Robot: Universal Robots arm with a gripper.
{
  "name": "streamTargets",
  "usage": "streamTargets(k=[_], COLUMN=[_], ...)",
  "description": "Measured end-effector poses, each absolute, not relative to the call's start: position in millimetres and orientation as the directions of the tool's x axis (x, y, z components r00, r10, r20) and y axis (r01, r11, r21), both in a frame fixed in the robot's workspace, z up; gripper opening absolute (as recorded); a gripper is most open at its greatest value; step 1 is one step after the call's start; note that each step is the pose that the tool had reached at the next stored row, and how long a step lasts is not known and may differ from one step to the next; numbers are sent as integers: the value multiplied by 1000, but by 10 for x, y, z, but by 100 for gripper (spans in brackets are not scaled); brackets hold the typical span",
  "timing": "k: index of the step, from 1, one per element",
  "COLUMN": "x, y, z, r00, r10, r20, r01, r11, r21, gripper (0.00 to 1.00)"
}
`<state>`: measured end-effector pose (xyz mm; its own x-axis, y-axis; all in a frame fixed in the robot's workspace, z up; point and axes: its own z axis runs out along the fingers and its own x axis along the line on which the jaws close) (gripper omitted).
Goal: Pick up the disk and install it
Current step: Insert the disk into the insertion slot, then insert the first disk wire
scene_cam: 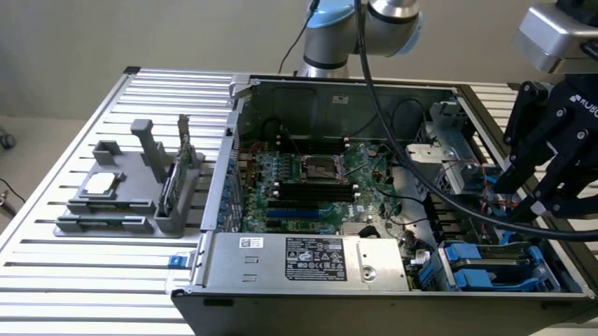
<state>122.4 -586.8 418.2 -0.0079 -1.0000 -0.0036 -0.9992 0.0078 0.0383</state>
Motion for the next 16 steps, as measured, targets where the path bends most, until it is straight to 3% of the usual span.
streamTargets(k=[16], x=[1239], y=[-5860], z=[4182], r00=[-8], r10=[-1000], r20=[-1], r01=[-999], r11=[8], r21=[38], gripper=[40])
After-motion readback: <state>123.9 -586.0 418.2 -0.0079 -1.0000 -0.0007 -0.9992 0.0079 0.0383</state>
